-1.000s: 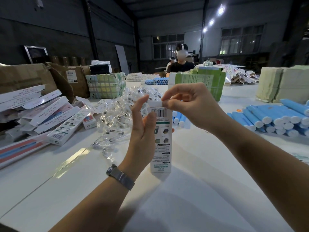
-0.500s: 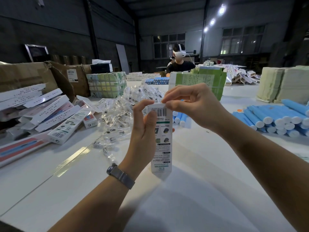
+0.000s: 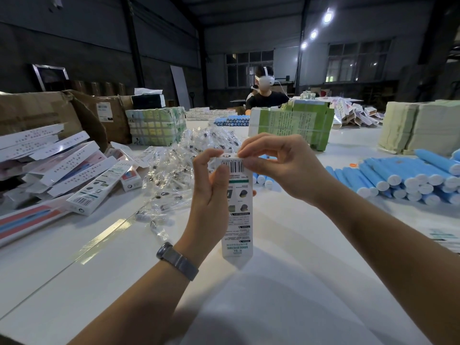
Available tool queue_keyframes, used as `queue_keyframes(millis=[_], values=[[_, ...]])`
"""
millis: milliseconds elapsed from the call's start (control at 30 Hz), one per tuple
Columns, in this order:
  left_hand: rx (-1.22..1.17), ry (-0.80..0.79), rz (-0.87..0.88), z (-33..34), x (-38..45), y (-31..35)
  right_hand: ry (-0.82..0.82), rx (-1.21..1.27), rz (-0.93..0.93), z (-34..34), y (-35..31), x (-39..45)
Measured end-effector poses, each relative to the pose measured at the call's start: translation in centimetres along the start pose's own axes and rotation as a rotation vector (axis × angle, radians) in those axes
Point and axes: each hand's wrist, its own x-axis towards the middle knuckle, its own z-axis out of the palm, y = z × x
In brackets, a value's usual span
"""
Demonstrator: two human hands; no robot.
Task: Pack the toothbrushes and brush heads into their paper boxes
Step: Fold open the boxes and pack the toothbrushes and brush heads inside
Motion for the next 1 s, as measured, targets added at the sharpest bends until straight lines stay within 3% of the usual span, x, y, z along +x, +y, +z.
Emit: queue_keyframes(millis=[200, 367, 533, 733, 900, 1000], values=[[0.008, -0.017, 0.005, -0.3, 0.2, -0.1, 0.077, -0.100, 0.011, 0.8, -0.1, 0.1], [-0.014, -0.086, -0.099, 0.0, -0.8, -0.4, 0.210, -0.333, 0.094, 1.4, 0.5, 0.0], [-0.071, -0.208, -0.149, 0.1, -0.7, -0.4, 0.197, -0.131, 0.257, 2.2, 1.1, -1.0], [-0.123, -0.206, -0.132, 0.5, -1.0, -0.7, 0.294, -0.184, 0.251, 1.7, -0.1, -1.4], [0.062, -0.147, -0.144, -0.5, -0.7, -2.4, 0.263, -0.601, 0.268, -3.5, -3.0, -3.7], [0.051, -0.107, -0.171, 0.2, -0.2, -2.7, 0.255, -0.912, 0.420, -8.8, -4.7, -6.5]])
